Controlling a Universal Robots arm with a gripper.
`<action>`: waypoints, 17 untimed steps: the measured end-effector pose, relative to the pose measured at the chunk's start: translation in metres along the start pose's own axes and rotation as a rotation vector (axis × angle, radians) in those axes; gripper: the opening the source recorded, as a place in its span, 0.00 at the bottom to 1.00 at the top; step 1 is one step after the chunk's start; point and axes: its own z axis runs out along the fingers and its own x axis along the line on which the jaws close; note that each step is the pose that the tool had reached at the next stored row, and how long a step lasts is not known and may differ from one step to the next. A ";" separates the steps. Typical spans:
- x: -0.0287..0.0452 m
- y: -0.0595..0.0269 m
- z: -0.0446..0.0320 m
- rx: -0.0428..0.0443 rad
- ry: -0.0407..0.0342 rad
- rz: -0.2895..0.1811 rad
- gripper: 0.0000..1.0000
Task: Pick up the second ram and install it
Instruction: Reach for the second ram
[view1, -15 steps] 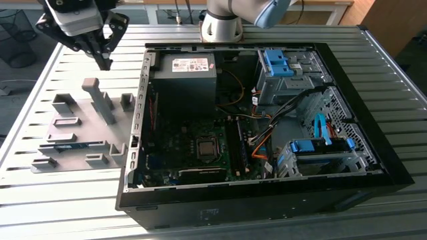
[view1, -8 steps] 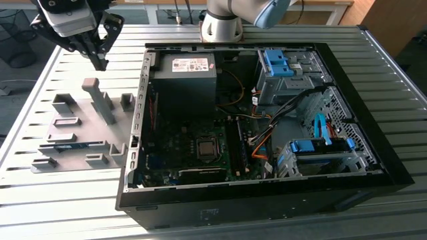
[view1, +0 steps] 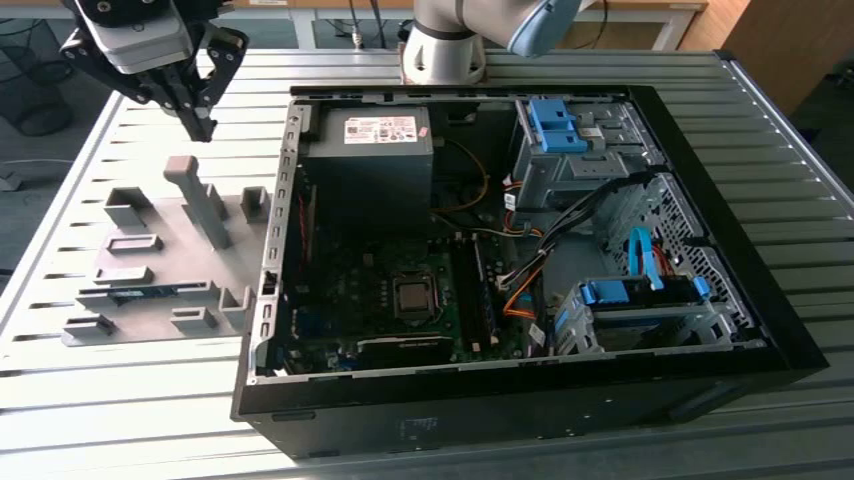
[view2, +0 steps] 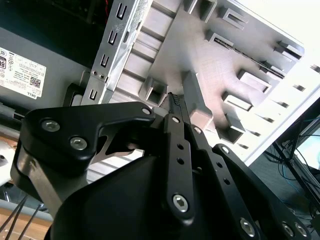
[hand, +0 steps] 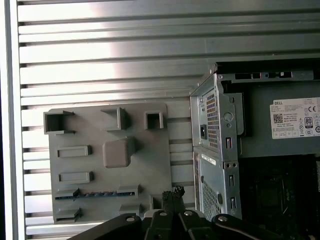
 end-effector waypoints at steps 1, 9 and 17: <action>0.0000 0.0000 0.0000 0.0000 0.0000 0.000 0.11; 0.0106 -0.0009 -0.0003 0.0001 0.0001 0.000 0.11; 0.0290 -0.0055 -0.0007 0.0001 0.0001 0.000 0.11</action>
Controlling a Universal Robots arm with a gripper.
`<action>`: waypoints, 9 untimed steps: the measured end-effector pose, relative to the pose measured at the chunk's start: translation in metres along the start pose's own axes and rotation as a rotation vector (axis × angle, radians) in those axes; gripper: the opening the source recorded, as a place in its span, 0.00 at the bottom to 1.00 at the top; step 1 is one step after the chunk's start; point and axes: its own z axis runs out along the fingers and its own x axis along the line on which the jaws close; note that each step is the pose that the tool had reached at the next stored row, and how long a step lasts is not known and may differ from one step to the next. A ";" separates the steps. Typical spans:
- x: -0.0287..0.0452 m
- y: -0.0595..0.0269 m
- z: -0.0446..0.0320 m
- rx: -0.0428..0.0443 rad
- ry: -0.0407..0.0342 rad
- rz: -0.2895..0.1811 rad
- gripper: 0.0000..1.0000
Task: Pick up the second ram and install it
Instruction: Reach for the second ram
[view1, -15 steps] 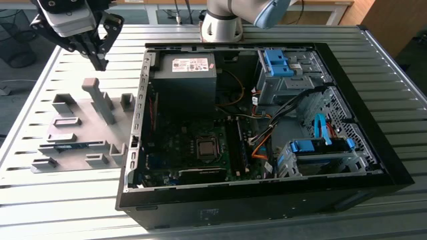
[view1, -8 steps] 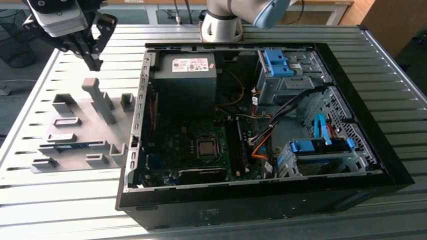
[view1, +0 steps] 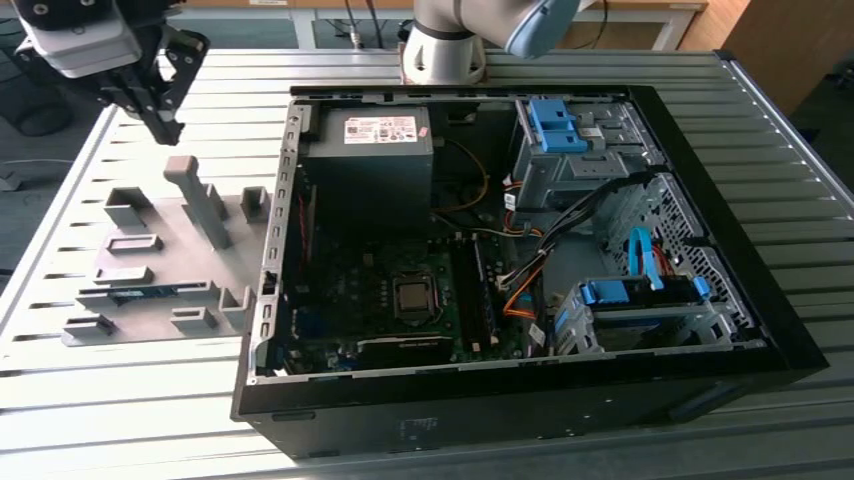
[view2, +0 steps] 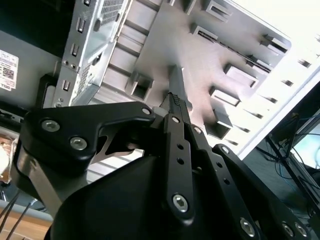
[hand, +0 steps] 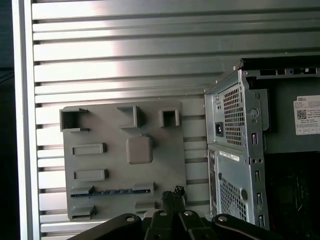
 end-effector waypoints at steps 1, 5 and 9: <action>0.0040 -0.0010 -0.0001 0.0000 0.0000 0.000 0.11; 0.0193 -0.0061 -0.0006 0.0000 0.0000 0.000 0.11; 0.0362 -0.0096 -0.0009 0.0000 0.0000 0.000 0.11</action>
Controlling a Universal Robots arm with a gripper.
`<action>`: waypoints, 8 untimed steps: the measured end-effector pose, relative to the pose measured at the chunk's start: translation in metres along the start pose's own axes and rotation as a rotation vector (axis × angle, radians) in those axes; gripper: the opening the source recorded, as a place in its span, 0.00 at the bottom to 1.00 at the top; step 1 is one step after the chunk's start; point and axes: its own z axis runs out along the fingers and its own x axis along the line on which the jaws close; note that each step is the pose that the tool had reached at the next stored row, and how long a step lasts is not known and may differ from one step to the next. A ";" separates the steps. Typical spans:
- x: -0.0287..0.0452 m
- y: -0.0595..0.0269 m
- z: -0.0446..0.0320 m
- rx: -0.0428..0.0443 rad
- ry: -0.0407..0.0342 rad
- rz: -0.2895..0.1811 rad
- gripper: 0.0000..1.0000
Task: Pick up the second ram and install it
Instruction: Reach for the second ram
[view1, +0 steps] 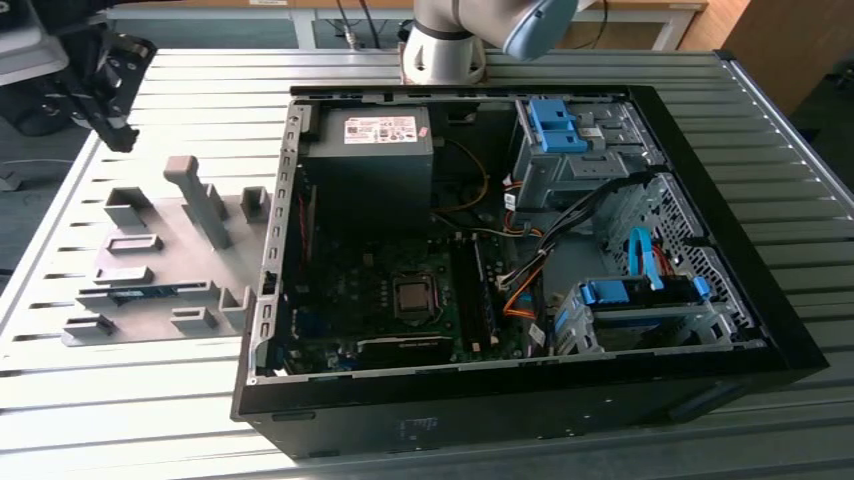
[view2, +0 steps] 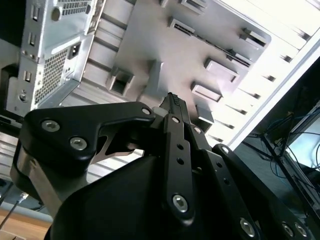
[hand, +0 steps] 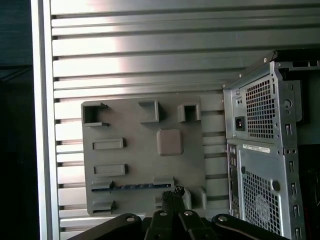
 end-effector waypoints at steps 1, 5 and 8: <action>0.0045 -0.0006 0.0000 -0.0001 -0.0001 0.000 0.11; 0.0226 -0.0025 -0.0002 -0.0001 -0.0001 0.000 0.11; 0.0342 -0.0046 -0.0005 -0.0001 0.0000 0.000 0.11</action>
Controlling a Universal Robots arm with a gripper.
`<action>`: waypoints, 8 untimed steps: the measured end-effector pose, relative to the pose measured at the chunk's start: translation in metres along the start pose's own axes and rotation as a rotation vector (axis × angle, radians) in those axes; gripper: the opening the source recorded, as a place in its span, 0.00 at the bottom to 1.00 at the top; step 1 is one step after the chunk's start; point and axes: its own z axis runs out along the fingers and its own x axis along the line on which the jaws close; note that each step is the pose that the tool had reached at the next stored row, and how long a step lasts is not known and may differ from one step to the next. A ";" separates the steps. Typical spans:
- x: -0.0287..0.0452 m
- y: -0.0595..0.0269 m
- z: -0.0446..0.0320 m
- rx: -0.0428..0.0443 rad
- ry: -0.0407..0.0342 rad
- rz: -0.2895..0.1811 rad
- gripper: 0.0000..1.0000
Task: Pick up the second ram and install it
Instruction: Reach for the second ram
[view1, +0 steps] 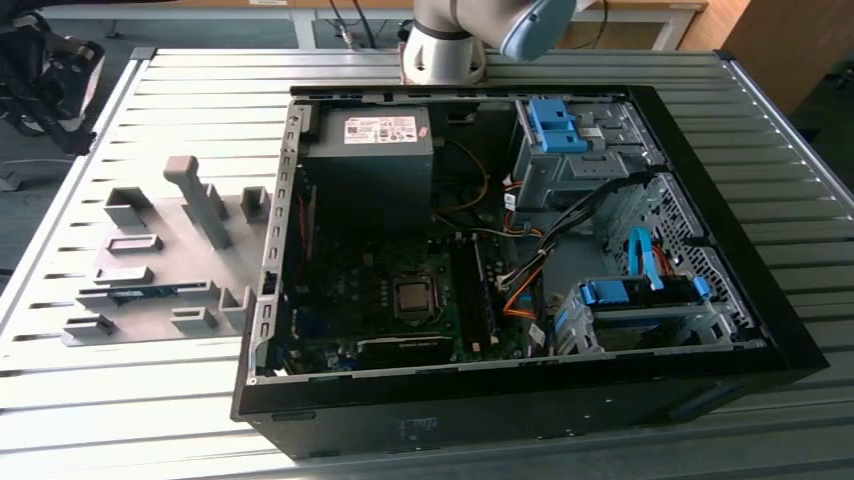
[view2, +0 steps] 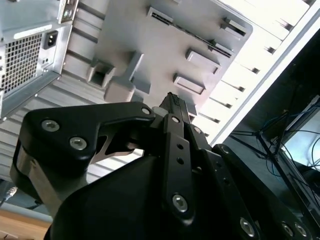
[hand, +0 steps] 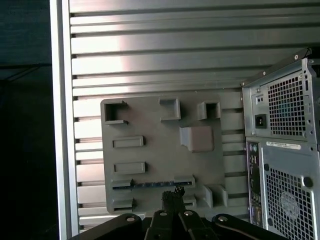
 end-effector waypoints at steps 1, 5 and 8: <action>0.0024 -0.0014 0.0000 0.0000 0.0000 0.000 0.11; 0.0128 -0.0072 -0.0002 -0.0001 -0.0001 0.000 0.11; 0.0211 -0.0101 -0.0003 -0.0001 -0.0001 -0.001 0.11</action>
